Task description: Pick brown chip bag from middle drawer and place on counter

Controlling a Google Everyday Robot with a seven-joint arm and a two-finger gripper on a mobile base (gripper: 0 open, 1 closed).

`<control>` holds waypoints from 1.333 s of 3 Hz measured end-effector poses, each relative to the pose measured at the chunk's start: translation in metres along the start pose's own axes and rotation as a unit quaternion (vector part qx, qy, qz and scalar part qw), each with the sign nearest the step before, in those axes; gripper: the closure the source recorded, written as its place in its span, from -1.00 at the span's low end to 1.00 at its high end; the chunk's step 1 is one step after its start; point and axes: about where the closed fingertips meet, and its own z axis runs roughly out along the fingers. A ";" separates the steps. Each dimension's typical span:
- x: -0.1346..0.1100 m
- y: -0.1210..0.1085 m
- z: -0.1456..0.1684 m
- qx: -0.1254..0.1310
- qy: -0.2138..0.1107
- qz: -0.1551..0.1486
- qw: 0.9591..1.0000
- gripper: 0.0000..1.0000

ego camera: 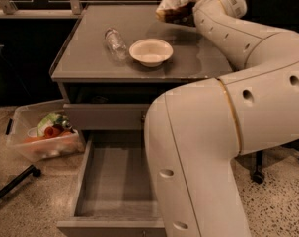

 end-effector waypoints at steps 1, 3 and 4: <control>0.003 -0.065 -0.013 0.043 -0.005 0.000 0.999 0.62; -0.005 -0.067 -0.023 0.003 -0.058 -0.006 0.998 -0.31; -0.012 -0.083 -0.045 -0.010 -0.096 -0.029 0.995 -0.77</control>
Offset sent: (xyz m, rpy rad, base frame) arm -0.0189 -0.0775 0.0413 -0.0224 -0.1188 0.0410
